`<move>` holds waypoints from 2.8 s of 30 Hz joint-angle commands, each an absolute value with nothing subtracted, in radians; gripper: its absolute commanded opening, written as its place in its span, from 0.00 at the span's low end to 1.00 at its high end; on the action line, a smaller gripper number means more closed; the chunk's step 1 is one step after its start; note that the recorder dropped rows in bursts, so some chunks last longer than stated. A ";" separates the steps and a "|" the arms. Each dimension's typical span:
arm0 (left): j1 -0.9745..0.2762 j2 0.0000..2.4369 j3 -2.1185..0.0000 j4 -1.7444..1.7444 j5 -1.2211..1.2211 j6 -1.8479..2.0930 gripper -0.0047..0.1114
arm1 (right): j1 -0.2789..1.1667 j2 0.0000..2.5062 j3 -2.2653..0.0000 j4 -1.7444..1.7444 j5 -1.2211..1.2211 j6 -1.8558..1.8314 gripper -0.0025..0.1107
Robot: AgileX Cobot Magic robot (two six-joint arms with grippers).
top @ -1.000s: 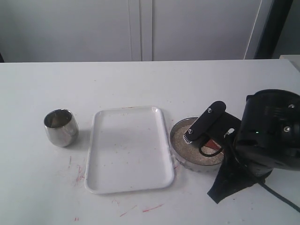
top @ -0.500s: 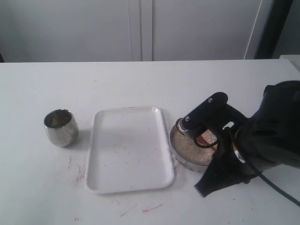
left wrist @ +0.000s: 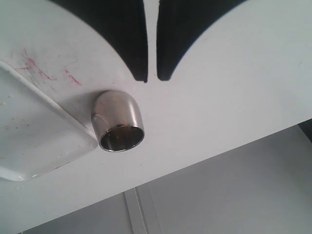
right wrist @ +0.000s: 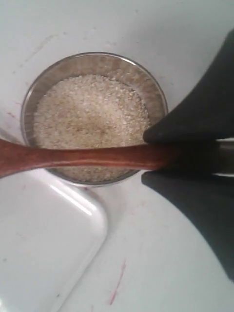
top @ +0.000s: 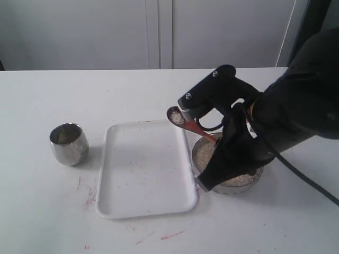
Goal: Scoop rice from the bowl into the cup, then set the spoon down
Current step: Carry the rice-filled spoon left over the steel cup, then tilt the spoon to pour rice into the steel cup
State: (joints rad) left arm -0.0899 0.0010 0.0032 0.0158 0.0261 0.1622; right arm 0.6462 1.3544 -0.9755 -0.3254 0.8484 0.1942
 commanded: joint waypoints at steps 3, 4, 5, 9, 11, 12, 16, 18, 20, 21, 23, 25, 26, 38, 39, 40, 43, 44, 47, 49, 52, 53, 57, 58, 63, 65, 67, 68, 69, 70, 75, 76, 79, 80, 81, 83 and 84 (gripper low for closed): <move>-0.093 0.000 0.000 0.009 0.020 0.161 0.16 | 0.648 1.360 -1.071 -0.234 0.839 0.057 0.03; -0.093 0.000 0.000 0.009 0.020 0.161 0.16 | 0.648 1.366 -1.083 -0.219 0.843 0.041 0.03; -0.093 0.000 0.000 0.009 0.020 0.161 0.16 | 0.648 1.376 -1.099 -0.203 0.849 0.028 0.03; -0.093 0.000 0.000 0.009 0.020 0.161 0.16 | 0.648 1.413 -1.150 -0.181 0.864 0.000 0.03; -0.093 0.000 0.000 0.009 0.020 0.161 0.16 | 0.648 1.432 -1.166 -0.177 0.866 0.000 0.03; -0.093 0.000 0.000 0.009 0.020 0.161 0.16 | 0.648 1.443 -1.176 -0.177 0.866 -0.007 0.03; -0.093 0.000 0.000 0.009 0.020 0.161 0.16 | 0.673 1.497 -1.220 -0.172 0.893 -0.050 0.03; -0.093 0.000 0.000 0.009 0.020 0.161 0.16 | 0.690 1.529 -1.247 -0.172 0.901 -0.050 0.03; -0.093 0.000 0.000 0.009 0.020 0.161 0.16 | 0.703 1.559 -1.273 -0.174 0.903 -0.052 0.03; -0.093 0.000 0.000 0.009 0.020 0.161 0.16 | 0.712 1.574 -1.288 -0.176 0.903 -0.055 0.03; -0.093 0.000 0.000 0.009 0.020 0.161 0.16 | 0.726 1.601 -1.316 -0.176 0.903 -0.068 0.03; -0.093 0.000 0.000 0.009 0.020 0.161 0.16 | 0.735 1.632 -1.347 -0.176 0.908 -0.074 0.03; -0.093 0.000 0.000 0.009 0.020 0.161 0.16 | 0.737 1.644 -1.365 -0.180 0.914 -0.076 0.03; -0.093 0.000 0.000 0.009 0.020 0.161 0.16 | 0.737 1.802 -1.547 -0.180 0.956 -0.106 0.03; -0.093 0.000 0.000 0.009 0.020 0.161 0.16 | 0.739 1.813 -1.566 -0.180 0.965 -0.112 0.03; -0.093 0.000 0.000 0.009 0.020 0.161 0.16 | 0.744 1.826 -1.579 -0.180 0.969 -0.122 0.03; -0.093 0.000 0.000 0.009 0.020 0.161 0.16 | 0.759 1.857 -1.623 -0.185 0.979 -0.165 0.03; -0.093 0.000 0.000 0.009 0.020 0.161 0.16 | 0.768 1.865 -1.637 -0.187 0.979 -0.174 0.03; -0.093 0.000 0.000 0.009 0.020 0.161 0.16 | 0.787 1.900 -1.687 -0.226 0.984 -0.177 0.02; -0.093 0.000 0.000 0.009 0.020 0.161 0.16 | 0.797 1.928 -1.717 -0.261 0.997 -0.177 0.02; -0.093 0.000 0.000 0.009 0.020 0.161 0.16 | 0.806 1.965 -1.755 -0.306 1.024 -0.177 0.02; -0.093 0.000 0.000 0.009 0.020 0.161 0.16 | 0.806 1.978 -1.766 -0.311 1.031 -0.177 0.02; -0.093 0.000 0.000 0.009 0.020 0.161 0.16 | 0.806 2.016 -1.799 -0.325 1.039 -0.177 0.02; -0.093 0.000 0.000 0.009 0.020 0.161 0.16 | 0.806 2.024 -1.806 -0.325 1.039 -0.177 0.02; -0.093 0.000 0.000 0.009 0.020 0.161 0.16 | 0.820 2.039 -1.818 -0.381 0.992 -0.177 0.02; -0.093 0.000 0.000 0.009 0.020 0.161 0.16 | 0.836 2.043 -1.818 -0.439 0.983 -0.177 0.02; -0.093 0.000 0.000 0.009 0.020 0.161 0.16 | 0.850 2.053 -1.825 -0.499 0.987 -0.179 0.02; -0.093 0.000 0.000 0.009 0.020 0.161 0.16 | 0.866 2.062 -1.825 -0.549 0.994 -0.179 0.02; -0.093 0.000 0.000 0.009 0.020 0.161 0.16 | 0.871 2.070 -1.825 -0.577 0.999 -0.179 0.02; -0.093 0.000 0.000 0.009 0.020 0.161 0.16 | 0.880 2.084 -1.825 -0.617 1.012 -0.179 0.02; -0.093 0.000 0.000 0.009 0.020 0.161 0.16 | 0.891 2.108 -1.825 -0.690 1.008 -0.179 0.02; -0.093 0.000 0.000 0.009 0.020 0.161 0.16 | 0.895 2.108 -1.825 -0.699 1.008 -0.179 0.02; -0.093 0.000 0.000 0.009 0.020 0.161 0.16 | 0.906 2.108 -1.825 -0.759 0.993 -0.180 0.02; -0.093 0.000 0.000 0.009 0.020 0.161 0.16 | 0.906 2.108 -1.825 -0.768 0.985 -0.184 0.02; -0.093 0.000 0.000 0.009 0.020 0.161 0.16 | 0.911 2.110 -1.825 -0.768 0.975 -0.208 0.02; -0.093 0.000 0.000 0.009 0.020 0.161 0.16 | 0.918 2.119 -1.825 -0.795 0.979 -0.253 0.02; -0.093 0.000 0.000 0.009 0.020 0.161 0.16 | 0.918 2.121 -1.825 -0.799 0.981 -0.265 0.02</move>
